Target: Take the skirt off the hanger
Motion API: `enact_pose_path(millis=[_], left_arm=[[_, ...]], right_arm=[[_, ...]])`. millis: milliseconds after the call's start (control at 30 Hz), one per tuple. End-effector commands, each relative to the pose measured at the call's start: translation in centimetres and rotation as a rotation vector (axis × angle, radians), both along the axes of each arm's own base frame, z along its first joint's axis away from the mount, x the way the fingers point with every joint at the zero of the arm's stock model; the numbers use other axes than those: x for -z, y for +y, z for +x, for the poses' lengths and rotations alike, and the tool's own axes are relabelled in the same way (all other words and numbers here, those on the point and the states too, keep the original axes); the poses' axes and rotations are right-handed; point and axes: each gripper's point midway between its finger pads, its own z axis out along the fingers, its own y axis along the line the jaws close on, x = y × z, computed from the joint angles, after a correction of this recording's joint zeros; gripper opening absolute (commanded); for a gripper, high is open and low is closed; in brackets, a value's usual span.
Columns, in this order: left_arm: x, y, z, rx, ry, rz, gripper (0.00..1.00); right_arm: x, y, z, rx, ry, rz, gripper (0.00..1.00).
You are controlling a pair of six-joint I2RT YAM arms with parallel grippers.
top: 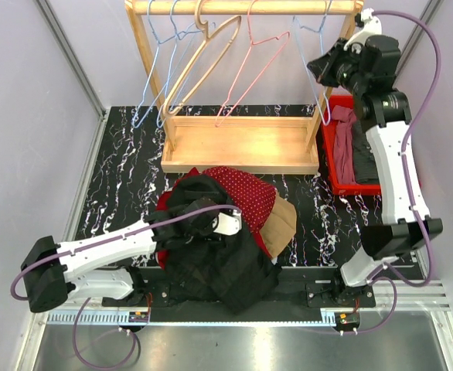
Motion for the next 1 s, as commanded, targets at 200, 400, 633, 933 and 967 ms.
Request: enact_pose_path(millis=[200, 400, 633, 933, 967], left_arm=[[-19.2, -0.6, 0.3, 0.047, -0.202, -0.320, 0.99], [-31.0, 0.5, 0.2, 0.003, -0.348, -0.570, 0.99], [-37.1, 3.4, -0.5, -0.044, -0.436, -0.715, 0.99], [-43.9, 10.5, -1.1, -0.272, -0.565, -1.007, 0.99], [-43.7, 11.0, -1.1, -0.301, -0.563, -1.027, 0.99]], right_arm=[[-0.7, 0.2, 3.9, 0.010, -0.004, -0.024, 0.00], [2.5, 0.4, 4.1, 0.008, 0.059, -0.014, 0.00], [3.8, 0.3, 2.8, 0.006, 0.083, -0.017, 0.00], [5.3, -0.9, -0.4, 0.037, 0.108, -0.048, 1.00], [5.4, -1.0, -1.5, 0.039, 0.109, -0.048, 1.00]])
